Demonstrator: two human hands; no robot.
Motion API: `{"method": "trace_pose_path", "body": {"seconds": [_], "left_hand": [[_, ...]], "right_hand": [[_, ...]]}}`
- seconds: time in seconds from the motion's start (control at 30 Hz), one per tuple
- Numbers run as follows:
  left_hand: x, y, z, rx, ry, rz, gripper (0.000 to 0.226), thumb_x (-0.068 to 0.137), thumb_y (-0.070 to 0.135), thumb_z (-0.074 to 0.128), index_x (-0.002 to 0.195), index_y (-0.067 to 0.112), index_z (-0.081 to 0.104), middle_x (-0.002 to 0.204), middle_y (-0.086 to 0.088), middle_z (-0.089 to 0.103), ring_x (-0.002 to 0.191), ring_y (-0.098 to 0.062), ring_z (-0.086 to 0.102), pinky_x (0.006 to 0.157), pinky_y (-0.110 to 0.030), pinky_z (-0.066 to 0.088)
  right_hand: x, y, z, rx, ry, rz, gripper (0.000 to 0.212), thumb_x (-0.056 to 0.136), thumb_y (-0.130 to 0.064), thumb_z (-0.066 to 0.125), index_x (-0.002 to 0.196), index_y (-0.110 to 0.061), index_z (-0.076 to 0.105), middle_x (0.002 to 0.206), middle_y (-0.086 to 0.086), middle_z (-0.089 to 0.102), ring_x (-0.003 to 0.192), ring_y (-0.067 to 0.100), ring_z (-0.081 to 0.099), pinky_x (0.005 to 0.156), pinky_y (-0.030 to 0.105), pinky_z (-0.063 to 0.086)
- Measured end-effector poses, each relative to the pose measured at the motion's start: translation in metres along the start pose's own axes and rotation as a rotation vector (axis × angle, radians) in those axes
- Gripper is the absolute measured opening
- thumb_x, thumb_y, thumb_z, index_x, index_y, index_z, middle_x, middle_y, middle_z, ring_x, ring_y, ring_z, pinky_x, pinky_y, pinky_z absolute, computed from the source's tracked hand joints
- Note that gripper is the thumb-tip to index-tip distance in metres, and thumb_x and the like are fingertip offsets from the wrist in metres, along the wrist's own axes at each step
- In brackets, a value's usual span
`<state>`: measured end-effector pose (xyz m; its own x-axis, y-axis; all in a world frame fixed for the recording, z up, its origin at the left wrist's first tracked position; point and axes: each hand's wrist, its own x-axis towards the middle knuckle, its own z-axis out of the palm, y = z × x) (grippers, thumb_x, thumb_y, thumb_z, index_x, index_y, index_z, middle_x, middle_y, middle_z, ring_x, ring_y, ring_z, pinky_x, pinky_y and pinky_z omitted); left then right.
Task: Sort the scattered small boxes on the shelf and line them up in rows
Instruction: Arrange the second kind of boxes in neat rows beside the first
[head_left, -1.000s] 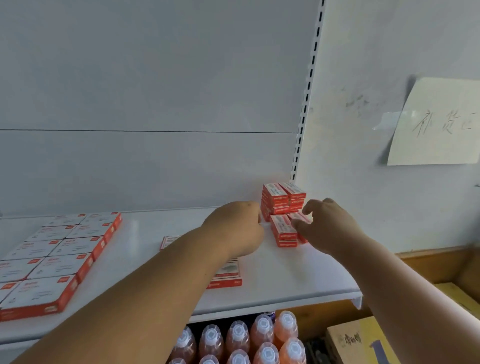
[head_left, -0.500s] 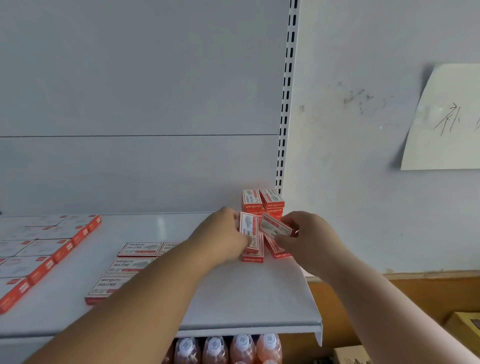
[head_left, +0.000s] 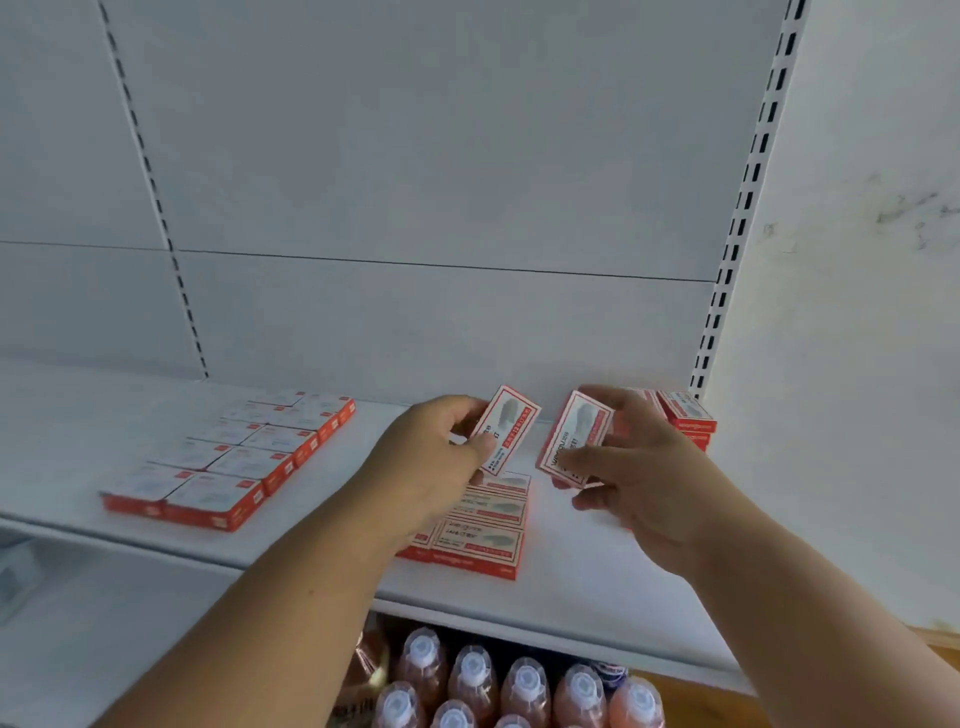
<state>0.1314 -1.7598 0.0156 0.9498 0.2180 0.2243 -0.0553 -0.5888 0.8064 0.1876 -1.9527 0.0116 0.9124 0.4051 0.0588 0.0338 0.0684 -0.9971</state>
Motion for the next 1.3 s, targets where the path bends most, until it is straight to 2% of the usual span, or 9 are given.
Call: {"method": "trace_pose_path", "body": {"seconds": [0.1,0.3,0.43,0.53,0.7,0.87,1.03,1.17,1.3], "left_hand": [[0.005,-0.017,-0.017,-0.044,0.047,-0.028,0.014,0.097,0.032,0.058,0.109,0.039,0.055,0.1,0.02,0.067,0.081,-0.012,0.07,0.055,-0.02,0.057],[0.032,-0.04,-0.042,-0.057,0.024,-0.009,0.009,0.098,0.027,0.056,0.099,0.036,0.055,0.096,0.016,0.067,0.076,-0.01,0.069,0.041,-0.009,0.044],[0.052,-0.046,-0.038,0.012,0.005,0.021,0.009,0.098,0.026,0.054,0.102,0.034,0.056,0.101,0.013,0.068,0.079,-0.014,0.069,0.048,-0.019,0.052],[0.062,-0.048,-0.031,0.134,0.004,0.056,0.01,0.097,0.025,0.053,0.101,0.033,0.054,0.101,0.011,0.067,0.076,-0.013,0.065,0.048,-0.019,0.05],[0.074,-0.051,-0.03,0.157,0.009,0.071,0.015,0.099,0.02,0.049,0.1,0.031,0.059,0.096,0.011,0.066,0.079,-0.01,0.062,0.056,-0.024,0.051],[0.078,-0.057,-0.026,0.107,0.003,0.063,0.017,0.099,0.019,0.05,0.097,0.03,0.063,0.092,0.014,0.066,0.077,-0.007,0.062,0.051,-0.018,0.043],[0.083,-0.065,-0.02,0.174,0.024,0.04,0.019,0.096,0.017,0.053,0.098,0.029,0.069,0.1,0.007,0.068,0.075,-0.01,0.065,0.054,-0.021,0.05],[0.085,-0.074,-0.015,0.321,-0.013,-0.021,0.022,0.096,0.017,0.053,0.105,0.025,0.072,0.11,0.001,0.068,0.084,-0.019,0.067,0.07,-0.031,0.059],[0.086,-0.08,-0.013,0.438,-0.063,-0.023,0.027,0.097,0.02,0.052,0.11,0.026,0.075,0.116,0.003,0.071,0.096,-0.019,0.066,0.081,-0.033,0.057]], "right_hand": [[0.013,0.001,0.025,0.001,0.036,0.028,0.035,0.086,0.004,0.066,0.114,-0.014,0.056,0.093,0.012,0.076,0.077,0.027,0.07,0.058,0.033,0.045],[0.033,0.004,0.059,0.12,0.202,0.074,0.022,0.091,0.0,0.06,0.111,0.002,0.051,0.088,0.021,0.075,0.079,0.032,0.074,0.063,0.034,0.056],[0.034,0.01,0.062,0.1,0.338,0.079,0.019,0.091,0.0,0.06,0.109,-0.003,0.055,0.088,0.018,0.076,0.08,0.029,0.074,0.068,0.036,0.057],[0.032,0.014,0.059,-0.019,0.424,0.089,0.014,0.09,-0.007,0.064,0.103,-0.006,0.06,0.085,0.012,0.076,0.074,0.022,0.062,0.064,0.031,0.048],[0.032,0.014,0.054,0.012,0.444,0.08,0.015,0.09,-0.007,0.066,0.101,-0.003,0.056,0.085,0.014,0.076,0.065,0.019,0.064,0.058,0.027,0.048],[0.042,0.01,0.05,0.011,0.412,0.072,0.024,0.087,0.0,0.069,0.105,-0.005,0.054,0.093,0.017,0.075,0.077,0.03,0.073,0.066,0.031,0.056],[0.056,0.01,0.049,-0.324,0.425,0.159,0.014,0.087,-0.009,0.071,0.097,-0.01,0.062,0.09,0.01,0.075,0.075,0.023,0.07,0.067,0.032,0.054],[0.067,0.02,0.052,-0.655,0.412,0.238,0.007,0.088,-0.022,0.069,0.087,-0.015,0.069,0.084,0.005,0.074,0.07,0.018,0.065,0.055,0.029,0.051],[0.074,0.028,0.059,-0.911,0.339,0.235,0.012,0.09,-0.029,0.064,0.087,-0.02,0.072,0.083,-0.002,0.073,0.076,0.018,0.069,0.07,0.036,0.06]]}}
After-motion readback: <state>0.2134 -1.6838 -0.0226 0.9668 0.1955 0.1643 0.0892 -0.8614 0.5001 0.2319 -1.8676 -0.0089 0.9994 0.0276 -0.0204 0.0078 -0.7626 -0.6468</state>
